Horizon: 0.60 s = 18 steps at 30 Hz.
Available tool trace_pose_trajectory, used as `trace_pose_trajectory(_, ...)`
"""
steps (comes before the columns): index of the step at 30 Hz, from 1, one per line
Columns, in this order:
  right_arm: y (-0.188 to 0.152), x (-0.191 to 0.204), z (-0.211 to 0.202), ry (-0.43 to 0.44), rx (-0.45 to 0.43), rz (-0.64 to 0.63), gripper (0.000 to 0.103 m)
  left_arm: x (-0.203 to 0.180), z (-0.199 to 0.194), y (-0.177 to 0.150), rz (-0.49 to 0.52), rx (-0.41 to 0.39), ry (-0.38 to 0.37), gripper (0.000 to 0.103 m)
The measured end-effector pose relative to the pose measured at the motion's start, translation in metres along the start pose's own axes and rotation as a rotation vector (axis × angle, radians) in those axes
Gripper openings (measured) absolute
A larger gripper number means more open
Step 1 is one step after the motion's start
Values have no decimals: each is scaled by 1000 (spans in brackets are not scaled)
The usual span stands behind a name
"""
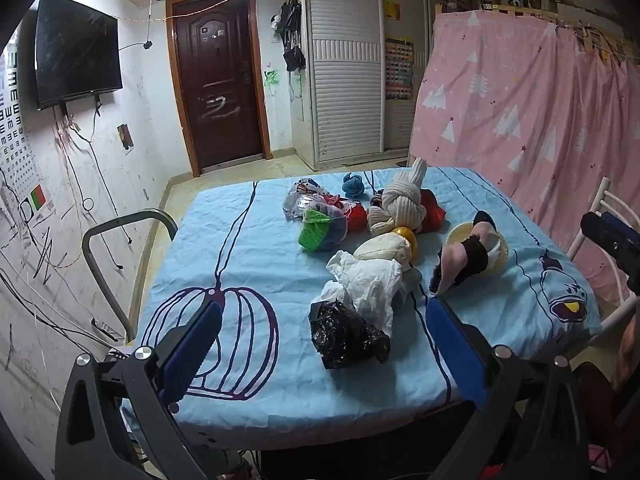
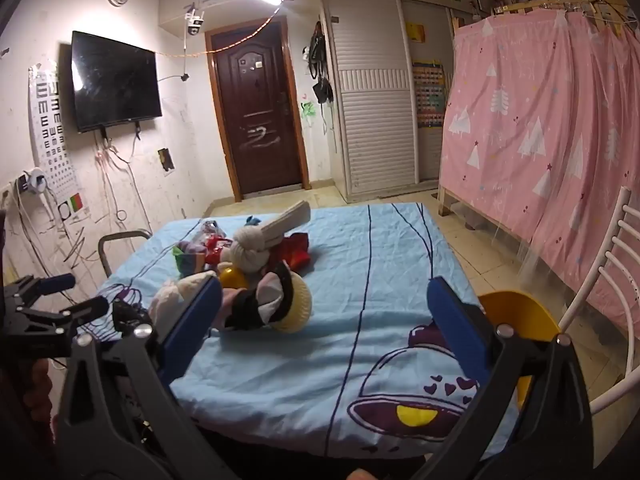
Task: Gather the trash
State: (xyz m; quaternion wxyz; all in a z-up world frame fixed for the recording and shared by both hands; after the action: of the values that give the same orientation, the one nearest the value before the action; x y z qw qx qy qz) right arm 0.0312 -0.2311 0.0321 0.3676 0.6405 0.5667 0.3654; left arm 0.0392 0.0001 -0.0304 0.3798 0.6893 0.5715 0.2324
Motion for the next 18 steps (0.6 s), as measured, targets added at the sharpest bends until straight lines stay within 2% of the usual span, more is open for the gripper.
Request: trace_pose_trajectory(18, 1, -1, 0, -4, -2, -1, 98, -1, 3, 0, -1, 8, 4, 93)
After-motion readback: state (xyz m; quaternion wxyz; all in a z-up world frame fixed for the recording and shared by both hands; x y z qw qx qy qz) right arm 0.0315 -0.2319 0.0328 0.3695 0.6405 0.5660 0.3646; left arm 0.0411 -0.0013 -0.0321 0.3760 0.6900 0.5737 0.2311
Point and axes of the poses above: each gripper's, at about its wrist camera, not at the fingertips, and z roughly the way its jaws point, x to its left, y to its top, the point moved 5 cm from there along z, roughly the way its jaws point, and after that the axes turned 15 degrees about -y, right-handed, at the moved point
